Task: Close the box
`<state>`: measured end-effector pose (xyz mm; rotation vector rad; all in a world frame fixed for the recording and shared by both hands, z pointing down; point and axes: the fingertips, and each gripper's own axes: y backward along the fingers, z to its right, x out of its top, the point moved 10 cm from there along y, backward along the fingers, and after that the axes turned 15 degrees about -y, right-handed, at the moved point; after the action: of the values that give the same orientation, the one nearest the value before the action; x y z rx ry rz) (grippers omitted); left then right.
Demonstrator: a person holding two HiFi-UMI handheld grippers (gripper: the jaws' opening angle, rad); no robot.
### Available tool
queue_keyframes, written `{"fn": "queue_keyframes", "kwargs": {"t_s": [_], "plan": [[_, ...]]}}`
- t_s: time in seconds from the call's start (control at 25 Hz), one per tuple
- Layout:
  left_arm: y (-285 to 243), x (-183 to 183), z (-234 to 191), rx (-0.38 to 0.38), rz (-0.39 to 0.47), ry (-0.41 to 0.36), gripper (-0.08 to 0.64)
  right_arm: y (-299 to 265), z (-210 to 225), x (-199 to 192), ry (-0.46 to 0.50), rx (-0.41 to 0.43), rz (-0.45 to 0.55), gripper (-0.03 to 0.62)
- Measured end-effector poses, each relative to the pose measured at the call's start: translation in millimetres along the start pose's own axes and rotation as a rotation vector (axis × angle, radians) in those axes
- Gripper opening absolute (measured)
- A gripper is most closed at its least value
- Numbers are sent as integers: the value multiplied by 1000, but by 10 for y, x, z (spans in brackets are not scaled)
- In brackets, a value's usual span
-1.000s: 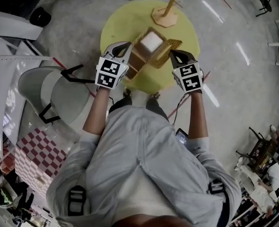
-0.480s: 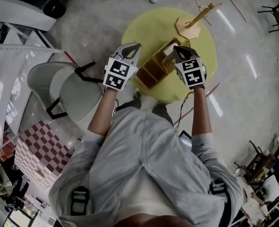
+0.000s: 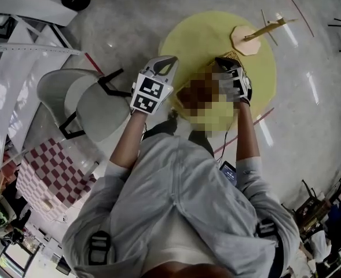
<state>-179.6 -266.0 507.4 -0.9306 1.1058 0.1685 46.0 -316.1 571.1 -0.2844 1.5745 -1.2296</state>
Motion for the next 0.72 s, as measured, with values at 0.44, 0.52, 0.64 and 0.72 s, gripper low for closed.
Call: {"fn": "queue_keyframes", "kwargs": {"t_s": [0.44, 0.52, 0.64, 0.72], "plan": [[88, -52, 126, 33, 5, 5, 29, -254, 58, -118, -43, 35, -59, 41], [113, -25, 175, 41, 15, -9, 29, -199, 78, -158, -73, 45, -49, 54], [120, 56, 208, 51, 29, -34, 29, -39, 123, -168, -83, 46, -16, 60], [120, 137, 204, 58, 42, -50, 29, 119, 163, -143, -81, 39, 19, 58]]}}
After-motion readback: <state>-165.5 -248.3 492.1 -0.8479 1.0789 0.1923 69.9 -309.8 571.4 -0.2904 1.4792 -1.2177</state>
